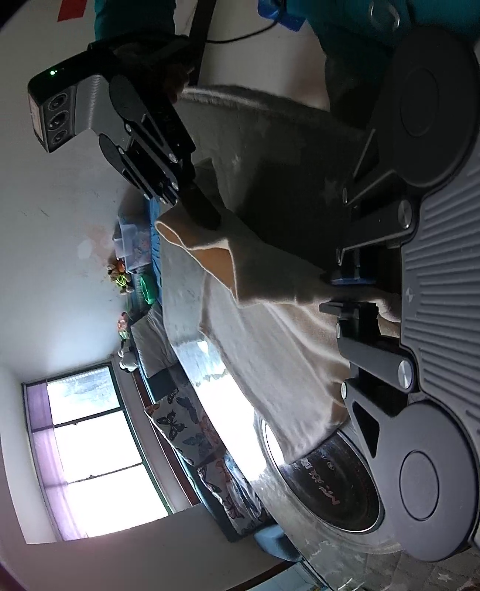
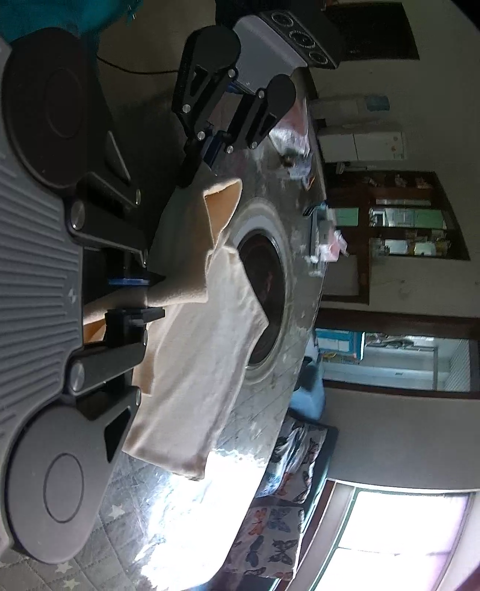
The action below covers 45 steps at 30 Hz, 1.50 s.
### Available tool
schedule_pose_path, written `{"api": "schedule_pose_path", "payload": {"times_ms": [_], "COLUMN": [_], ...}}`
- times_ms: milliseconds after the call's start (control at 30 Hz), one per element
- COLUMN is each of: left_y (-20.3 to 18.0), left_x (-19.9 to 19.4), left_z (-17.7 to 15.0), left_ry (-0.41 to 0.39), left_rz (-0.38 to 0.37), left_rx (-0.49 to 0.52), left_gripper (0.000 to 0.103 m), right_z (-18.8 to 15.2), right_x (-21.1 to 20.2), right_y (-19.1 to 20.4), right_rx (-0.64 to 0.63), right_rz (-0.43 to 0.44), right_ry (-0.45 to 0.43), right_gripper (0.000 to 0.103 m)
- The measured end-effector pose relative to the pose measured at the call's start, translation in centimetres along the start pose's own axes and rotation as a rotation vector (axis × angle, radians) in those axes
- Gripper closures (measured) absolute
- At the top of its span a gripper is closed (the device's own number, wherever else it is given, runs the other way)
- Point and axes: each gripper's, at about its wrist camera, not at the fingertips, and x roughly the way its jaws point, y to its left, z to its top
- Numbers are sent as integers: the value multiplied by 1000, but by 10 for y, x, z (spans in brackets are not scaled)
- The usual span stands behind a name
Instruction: Fold clothes
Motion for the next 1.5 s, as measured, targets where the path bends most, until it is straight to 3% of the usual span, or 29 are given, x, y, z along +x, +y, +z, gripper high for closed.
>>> {"api": "schedule_pose_path", "payload": {"times_ms": [300, 533, 733, 900, 1100, 1233, 1333, 1367, 1400, 1467, 1500], "left_y": [-22, -7, 31, 64, 95, 106, 113, 116, 119, 121, 122], "left_x": [-72, -47, 0, 59, 119, 130, 117, 110, 103, 89, 81], "left_z": [11, 23, 45, 52, 41, 32, 30, 31, 32, 32, 32], "left_ry": [-53, -41, -31, 19, 106, 130, 109, 98, 86, 62, 50], "left_rz": [-77, -67, -49, -17, 80, 130, 150, 157, 164, 175, 180], "left_rx": [-62, -65, -77, -100, -204, -289, -368, -393, -418, -466, -490], "left_gripper": [94, 94, 94, 94, 94, 91, 90, 84, 69, 50, 47], "right_z": [1, 7, 31, 53, 43, 20, 12, 11, 11, 17, 20], "right_x": [-74, -68, -42, 7, 77, 109, 108, 106, 102, 96, 91], "right_y": [38, 22, -14, -59, -89, -91, -95, -96, -98, -100, -99], "right_rx": [23, 78, 77, 78, 141, 165, 232, 249, 254, 235, 228], "right_rz": [127, 119, 73, 4, -78, -144, -168, -171, -174, -203, -213], "right_ry": [2, 41, 49, 93, 169, 189, 152, 148, 145, 129, 112], "right_gripper": [94, 94, 94, 94, 93, 93, 88, 87, 84, 78, 77]}}
